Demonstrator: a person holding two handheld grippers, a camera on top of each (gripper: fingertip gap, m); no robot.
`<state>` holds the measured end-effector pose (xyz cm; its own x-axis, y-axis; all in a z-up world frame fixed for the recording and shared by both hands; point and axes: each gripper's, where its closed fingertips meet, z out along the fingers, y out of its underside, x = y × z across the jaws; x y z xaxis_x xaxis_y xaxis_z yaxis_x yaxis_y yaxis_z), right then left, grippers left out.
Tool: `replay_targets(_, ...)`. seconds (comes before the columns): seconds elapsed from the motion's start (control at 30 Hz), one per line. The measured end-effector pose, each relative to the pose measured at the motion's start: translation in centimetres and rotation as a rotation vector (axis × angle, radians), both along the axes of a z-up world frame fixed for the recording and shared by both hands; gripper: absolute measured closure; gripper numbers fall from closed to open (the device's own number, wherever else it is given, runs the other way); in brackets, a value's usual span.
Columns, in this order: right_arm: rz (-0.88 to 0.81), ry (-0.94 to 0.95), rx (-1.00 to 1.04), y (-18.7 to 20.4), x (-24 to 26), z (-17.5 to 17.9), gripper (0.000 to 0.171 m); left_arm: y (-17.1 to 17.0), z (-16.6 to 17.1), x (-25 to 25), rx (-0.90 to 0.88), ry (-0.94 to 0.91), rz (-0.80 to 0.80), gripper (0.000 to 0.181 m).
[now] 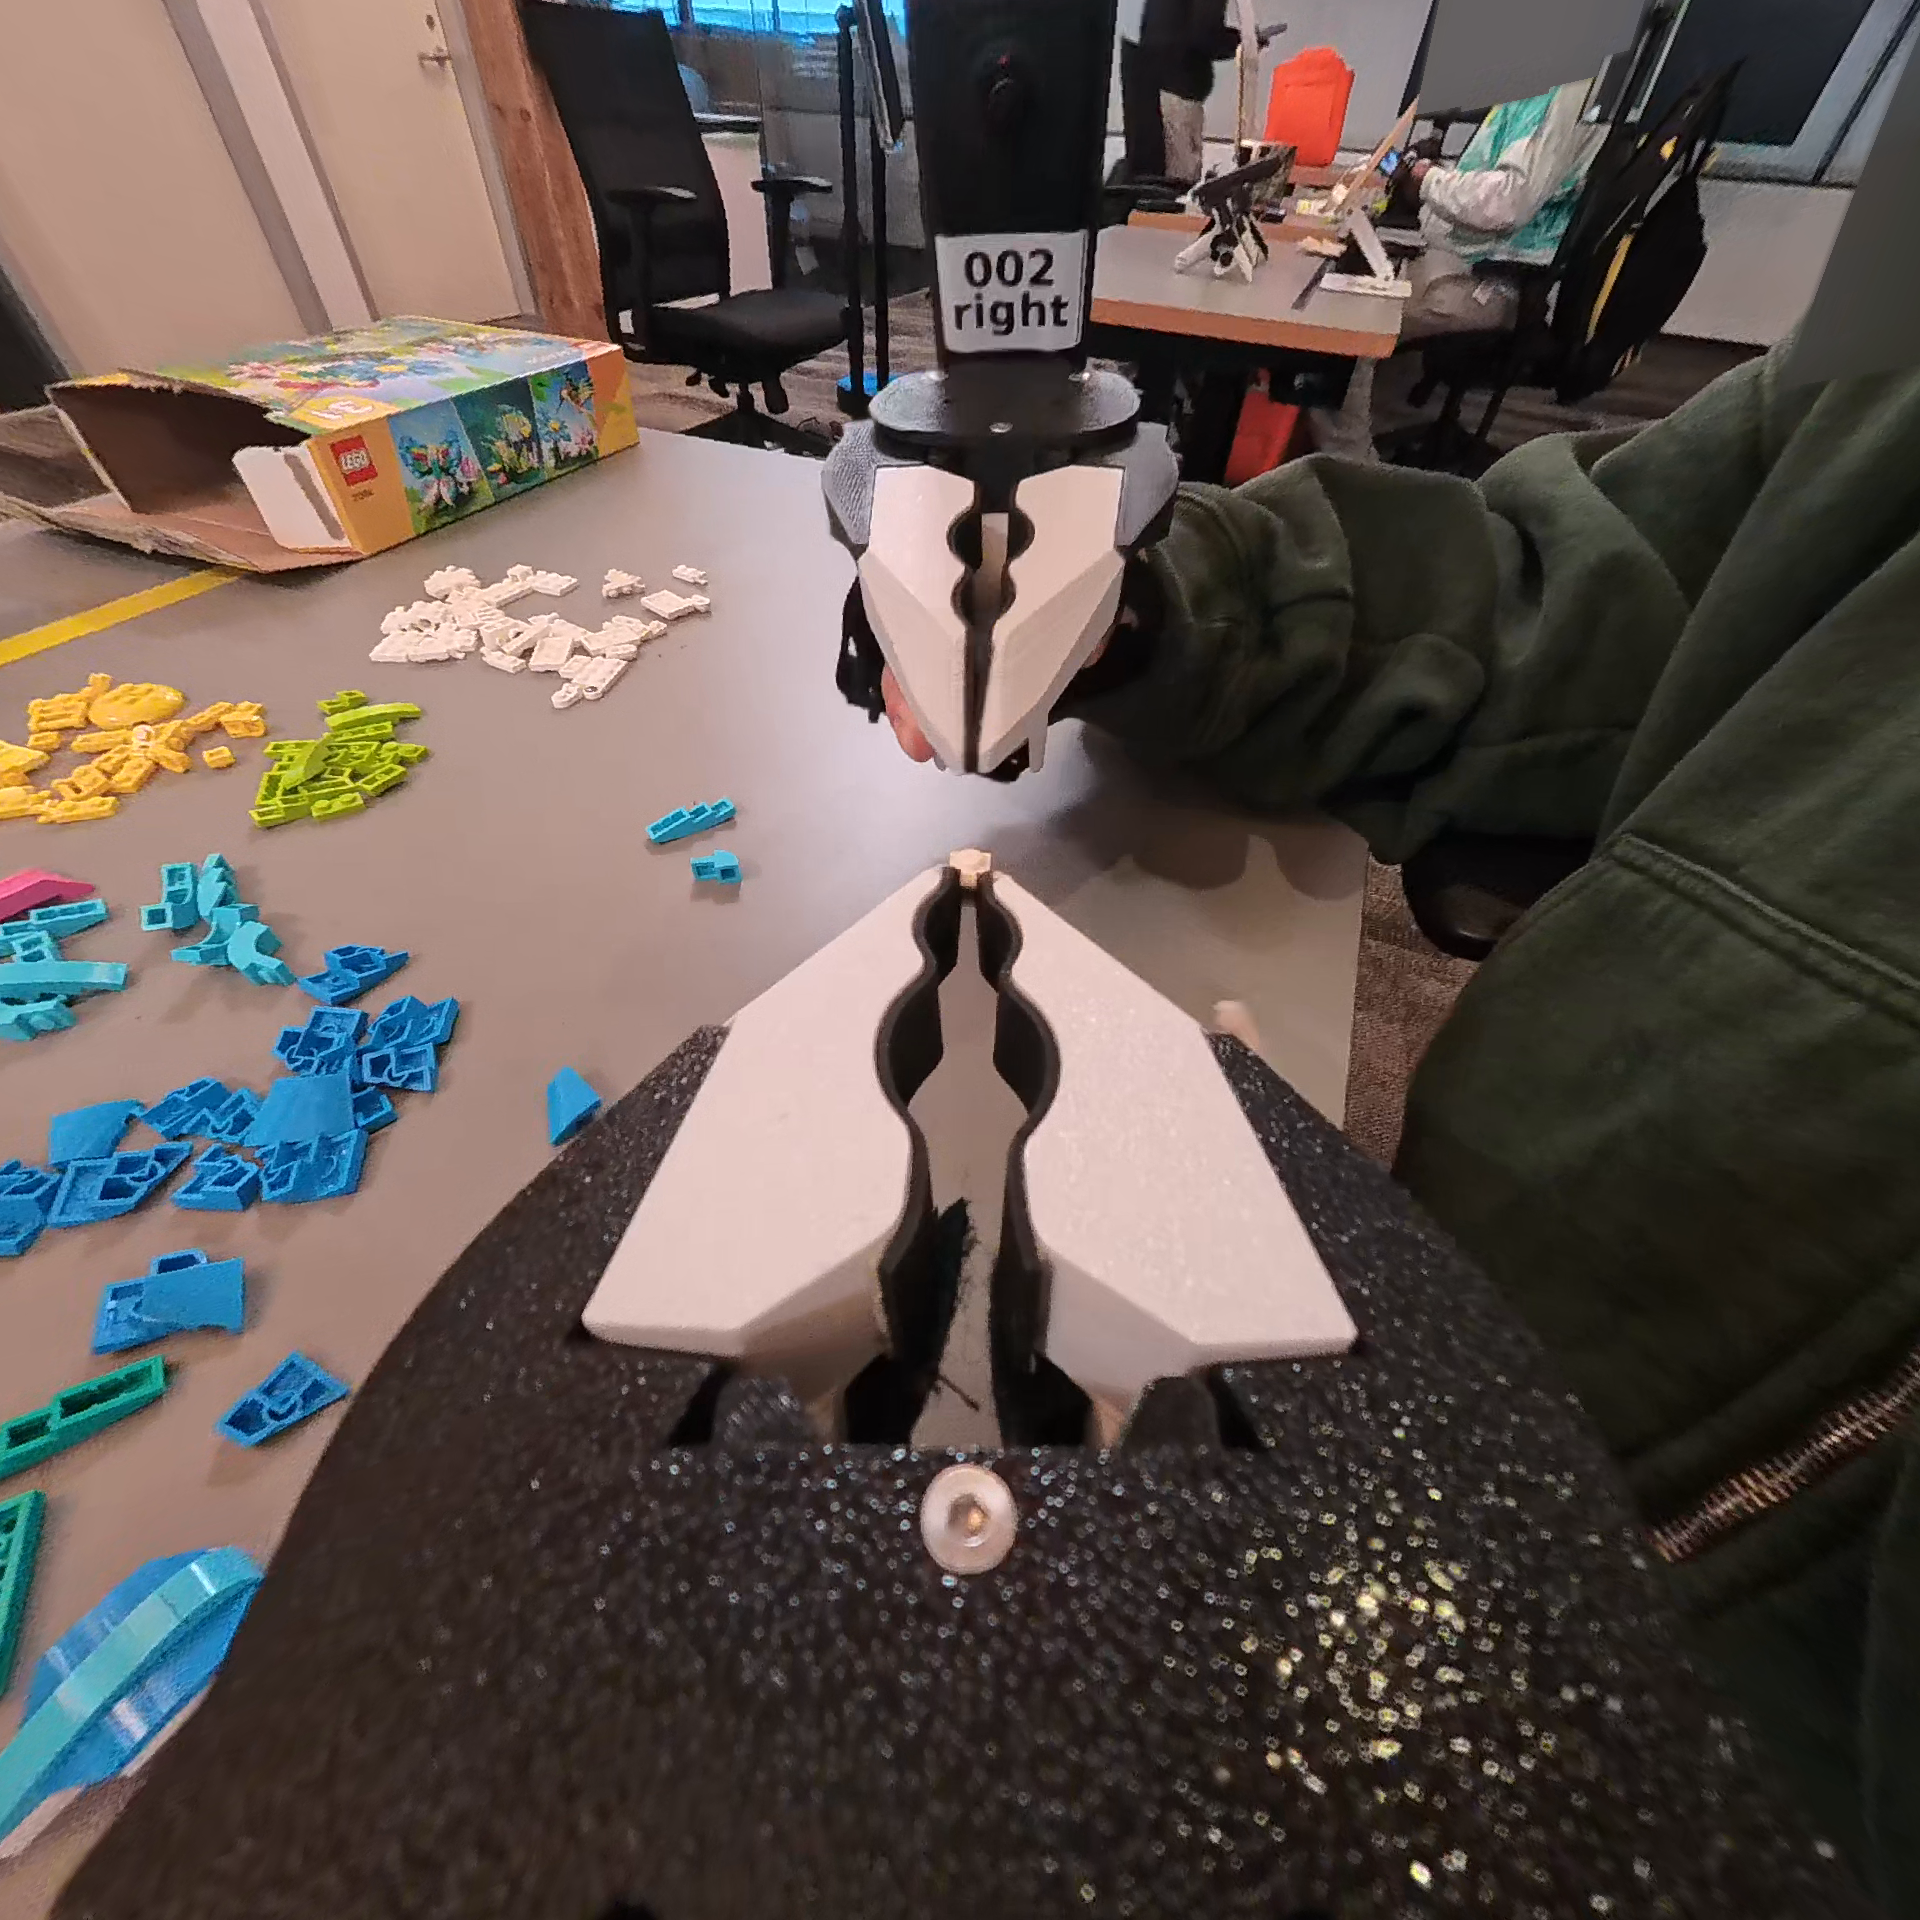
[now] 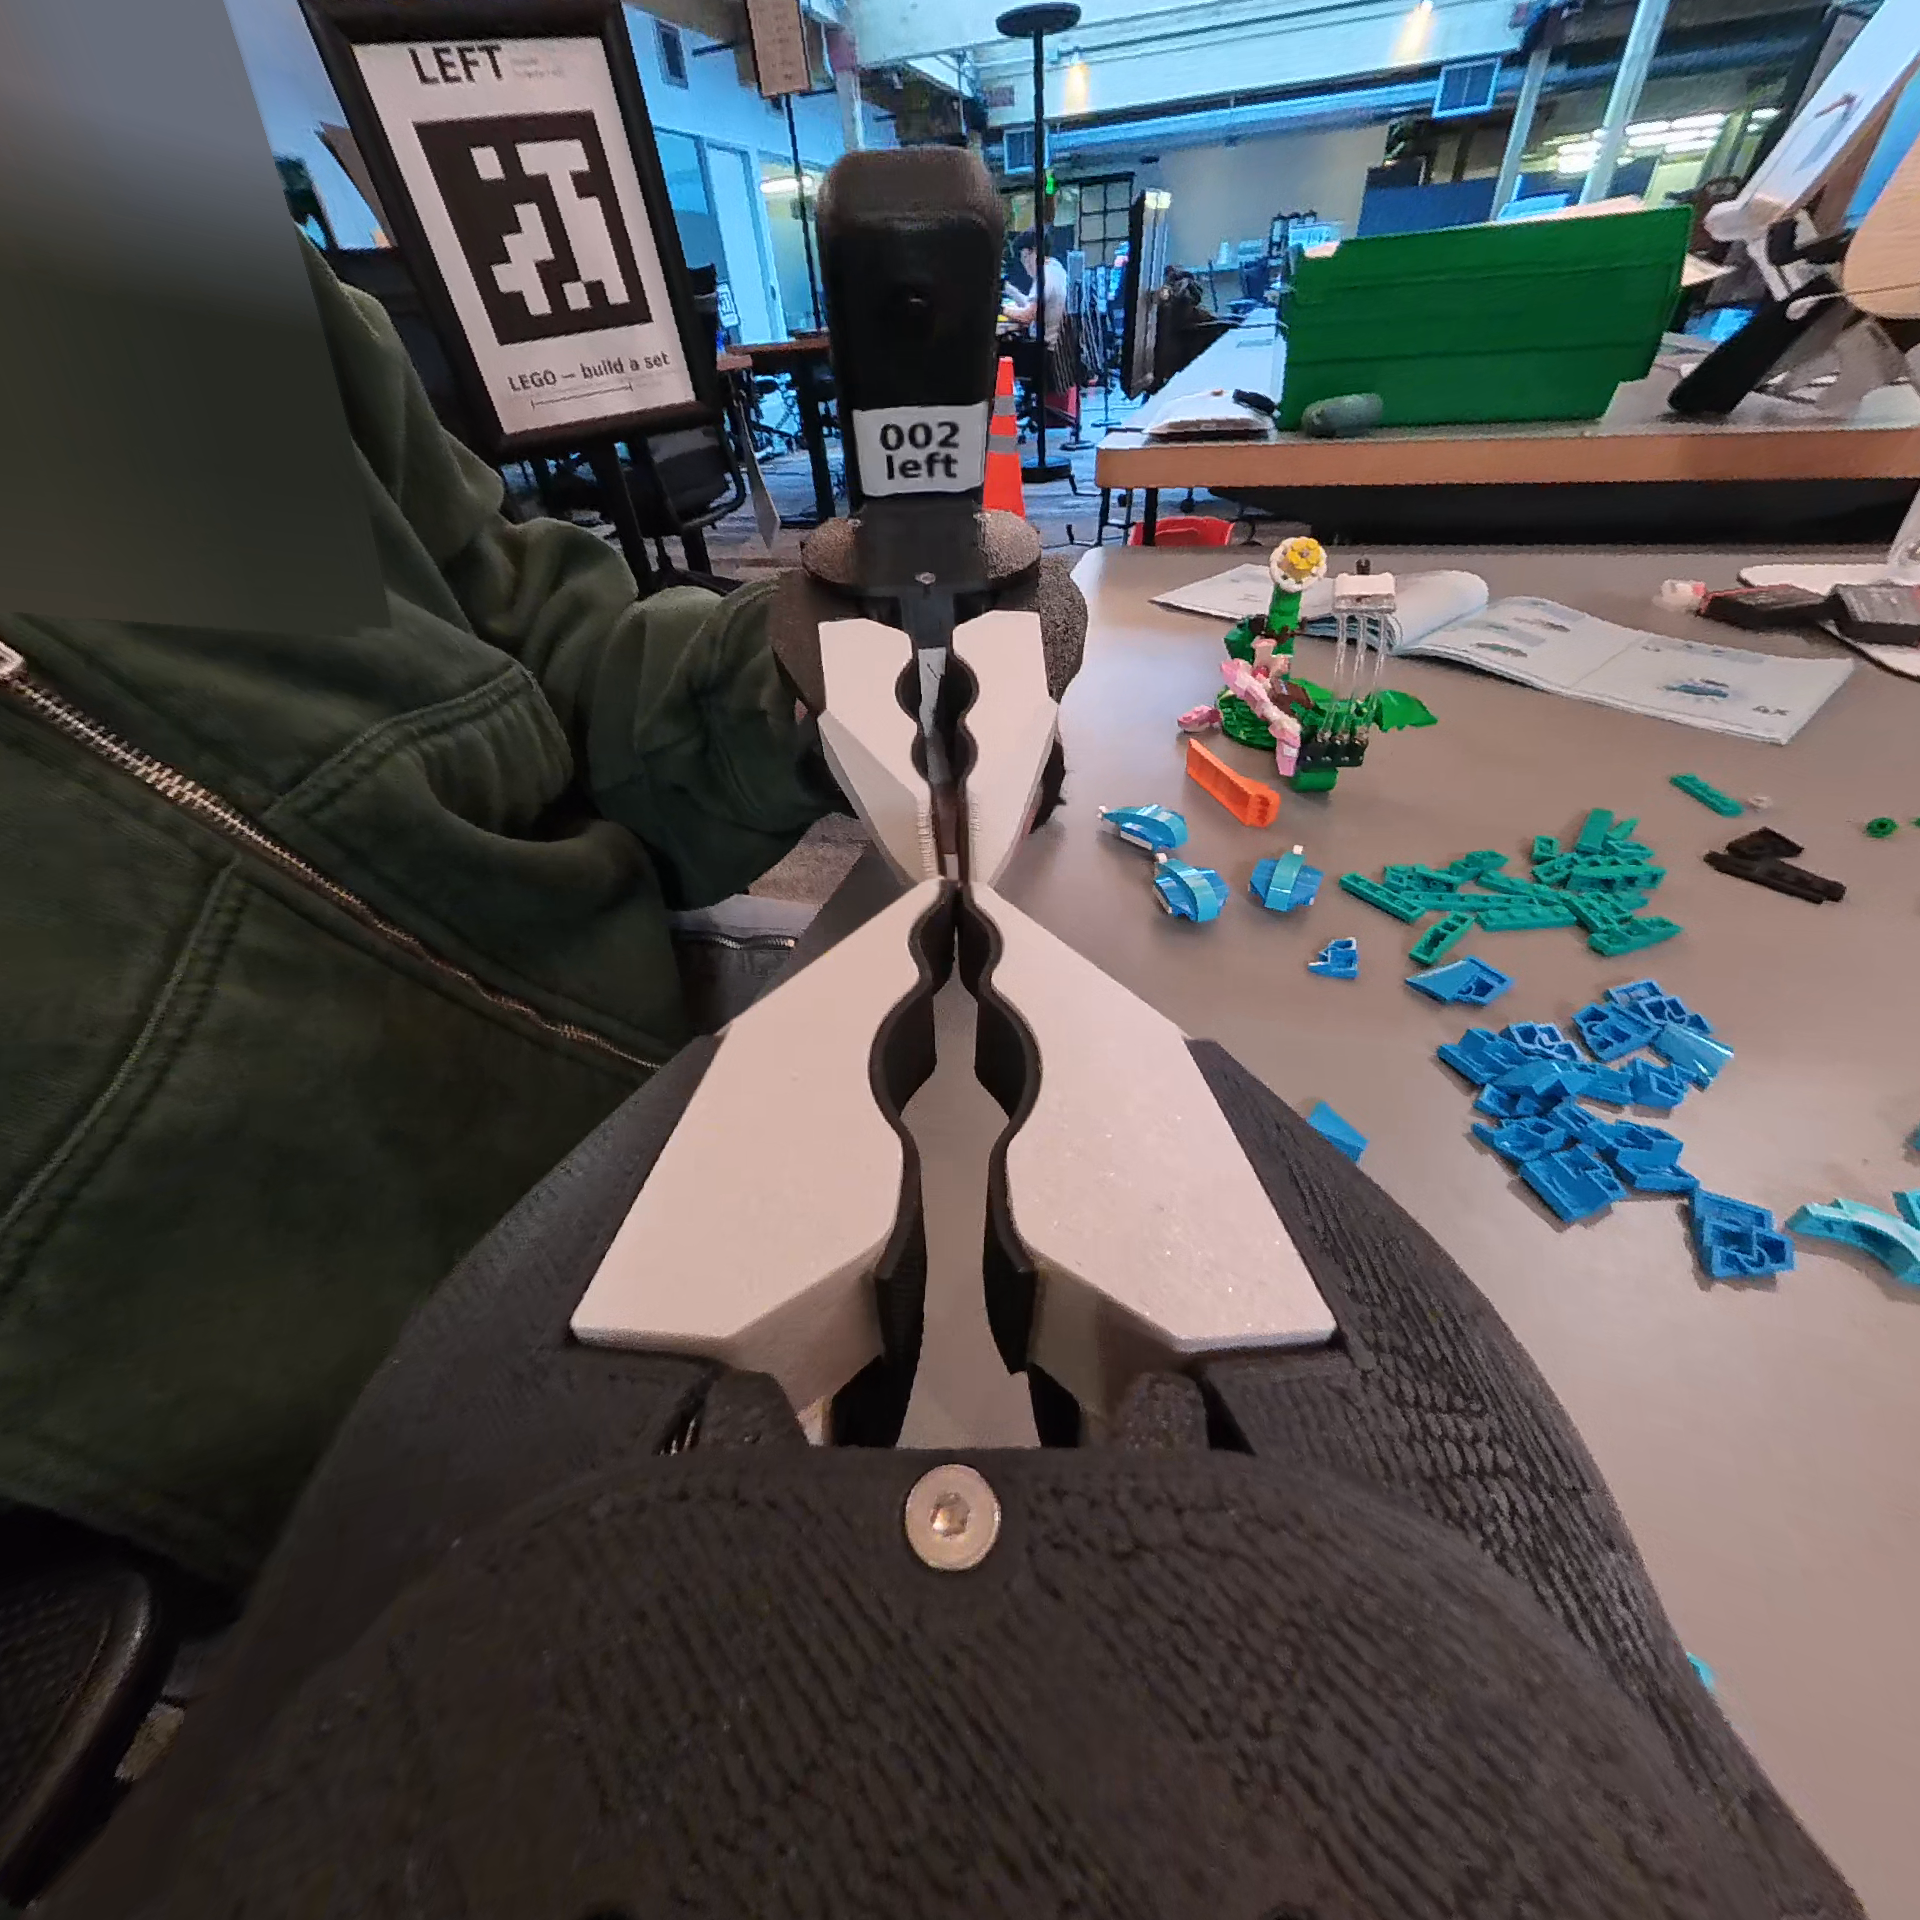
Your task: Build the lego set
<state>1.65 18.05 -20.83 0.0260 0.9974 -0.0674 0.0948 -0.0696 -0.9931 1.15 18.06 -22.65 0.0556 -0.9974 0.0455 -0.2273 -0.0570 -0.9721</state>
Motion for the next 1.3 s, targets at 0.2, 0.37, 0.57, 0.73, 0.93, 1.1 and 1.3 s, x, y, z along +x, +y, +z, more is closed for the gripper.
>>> replay_targets(0.2, -0.063, -0.22, 0.046, 1.4, 0.5, -3.9, 0.171, 1.0, -1.0, -0.5, 0.017, 0.038, 0.054, 0.181)
replay_targets(0.37, -0.091, -0.239, 0.034, 2.2, 0.8, -4.9, 0.171, 0.8, -1.4, -0.6, 0.02, 0.052, 0.059, 0.181)
replay_targets(0.57, -0.223, -0.167, 0.137, 4.4, 1.7, -3.6, 0.171, 0.6, -1.3, -0.6, 0.017, 0.045, 0.053, 0.181)
replay_targets(0.73, -0.522, -0.118, 0.47, 7.7, 4.4, -1.5, 0.171, 0.4, -0.9, -0.5, 0.005, 0.009, 0.052, 0.18)
replay_targets(0.93, -0.916, -0.079, 0.724, 10.6, 9.9, 1.2, 0.169, -1.1, 2.0, -1.4, 0.027, -0.09, 0.05, 0.181)
replay_targets(1.1, -1.23, -0.073, 0.718, 10.9, 14.8, 2.6, 0.168, -2.4, 3.9, -4.0, 0.026, -0.168, 0.051, 0.181)
replay_targets(1.3, -1.353, -0.104, 0.675, 7.2, 15.7, 2.3, 0.166, -3.6, 5.0, -8.1, 0.018, -0.21, 0.074, 0.181)
